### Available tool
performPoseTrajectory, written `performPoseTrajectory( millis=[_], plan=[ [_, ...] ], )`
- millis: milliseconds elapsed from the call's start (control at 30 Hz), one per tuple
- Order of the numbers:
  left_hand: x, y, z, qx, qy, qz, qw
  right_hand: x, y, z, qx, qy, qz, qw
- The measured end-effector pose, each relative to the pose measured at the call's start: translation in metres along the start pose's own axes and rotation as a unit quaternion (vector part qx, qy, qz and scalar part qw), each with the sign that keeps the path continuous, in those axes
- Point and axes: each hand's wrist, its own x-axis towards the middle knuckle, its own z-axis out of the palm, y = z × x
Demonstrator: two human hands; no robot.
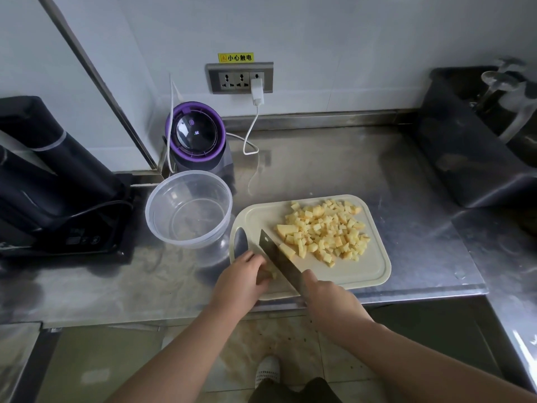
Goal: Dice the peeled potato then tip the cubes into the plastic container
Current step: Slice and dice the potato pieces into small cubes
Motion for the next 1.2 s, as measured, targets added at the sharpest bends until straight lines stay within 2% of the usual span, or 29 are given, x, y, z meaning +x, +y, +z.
performPoseTrajectory(
  millis=[233,367,467,600,733,867,1067,1200],
  plan=[
    [0.021,0.012,0.005,-0.016,0.006,-0.044,0.999,0.006,0.023,-0.024,-0.048,0.027,-0.012,0.998],
    [0.038,0.023,0.008,-0.05,0.031,-0.054,0.997,0.005,0.037,-0.04,-0.032,0.062,0.003,0.998],
    [0.049,0.025,0.007,-0.107,0.001,-0.066,0.992,0.003,0.051,-0.05,-0.031,0.079,-0.007,0.996],
    [0.048,0.014,-0.008,-0.172,-0.033,-0.101,0.979,-0.005,0.068,-0.05,-0.055,0.065,-0.056,0.995],
    [0.034,-0.008,-0.015,-0.178,-0.067,-0.115,0.975,-0.009,0.071,-0.041,-0.1,0.028,-0.12,0.987],
    [0.025,-0.019,-0.012,-0.182,-0.087,-0.117,0.972,0.002,0.066,-0.034,-0.134,0.005,-0.145,0.98],
    [0.025,-0.018,-0.016,-0.17,-0.101,-0.112,0.974,0.017,0.071,-0.039,-0.157,0.082,-0.097,0.979],
    [0.028,-0.01,-0.027,-0.22,-0.069,-0.109,0.967,0.009,0.081,-0.039,-0.156,0.181,-0.162,0.957]
  ],
)
